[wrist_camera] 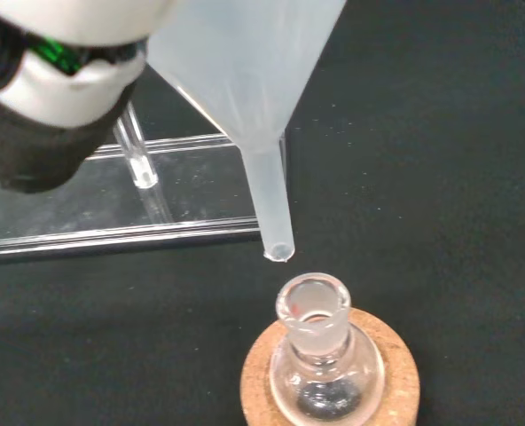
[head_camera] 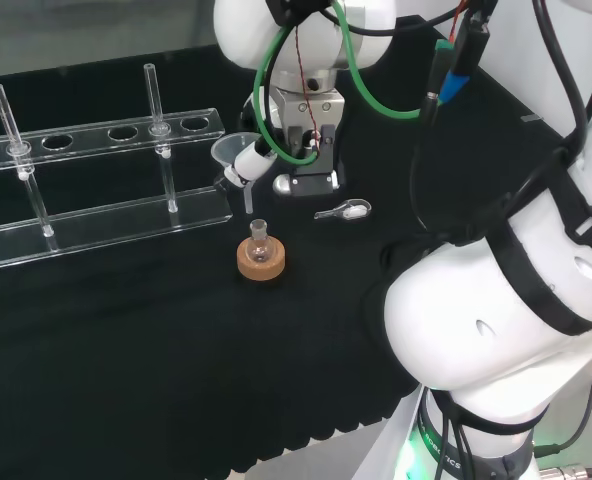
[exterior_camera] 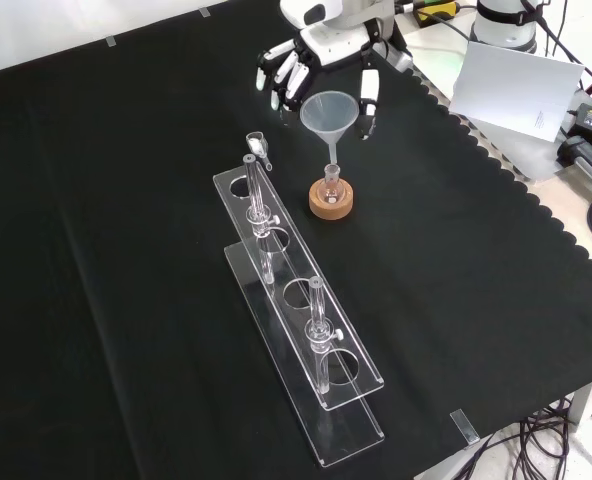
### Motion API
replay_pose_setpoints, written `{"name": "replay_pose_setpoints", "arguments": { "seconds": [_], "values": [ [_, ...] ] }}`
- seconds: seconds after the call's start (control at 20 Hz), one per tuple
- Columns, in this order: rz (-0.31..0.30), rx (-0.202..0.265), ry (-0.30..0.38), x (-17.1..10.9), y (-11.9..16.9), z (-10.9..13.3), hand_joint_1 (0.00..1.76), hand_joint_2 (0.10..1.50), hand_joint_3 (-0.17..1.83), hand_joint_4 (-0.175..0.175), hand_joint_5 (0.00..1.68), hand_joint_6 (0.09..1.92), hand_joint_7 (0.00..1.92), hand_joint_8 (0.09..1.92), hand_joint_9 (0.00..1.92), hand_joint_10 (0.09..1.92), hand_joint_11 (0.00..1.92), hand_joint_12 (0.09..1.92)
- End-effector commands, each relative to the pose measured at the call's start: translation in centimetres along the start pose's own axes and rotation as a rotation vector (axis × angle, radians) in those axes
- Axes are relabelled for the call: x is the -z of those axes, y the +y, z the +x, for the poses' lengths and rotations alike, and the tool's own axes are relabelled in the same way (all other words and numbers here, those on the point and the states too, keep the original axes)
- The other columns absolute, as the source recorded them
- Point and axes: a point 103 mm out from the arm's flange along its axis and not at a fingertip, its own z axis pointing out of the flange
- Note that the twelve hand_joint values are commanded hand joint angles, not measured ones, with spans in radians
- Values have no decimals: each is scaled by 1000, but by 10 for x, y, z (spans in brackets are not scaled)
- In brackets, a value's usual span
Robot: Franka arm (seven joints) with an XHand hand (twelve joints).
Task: Place the funnel on the round-bottom flask.
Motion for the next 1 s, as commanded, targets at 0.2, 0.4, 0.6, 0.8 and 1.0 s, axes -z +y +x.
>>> {"name": "replay_pose_setpoints", "arguments": {
  "seconds": [0.2,0.4,0.6,0.8,1.0],
  "values": [
    [-3,-32,8,-5,6,-11,932,460,733,27,678,353,1043,483,608,498,0,1003],
    [-12,-33,29,0,9,-11,934,460,737,27,679,359,1044,484,611,495,0,1013],
    [-6,-27,24,0,4,-13,935,460,740,27,679,362,1044,484,611,494,0,1016],
    [6,-20,30,-4,-2,-10,937,461,743,27,681,366,1044,484,611,493,0,1018],
    [21,-15,31,-9,-2,-7,939,462,747,27,683,370,1043,485,611,491,0,1020]
  ]
}}
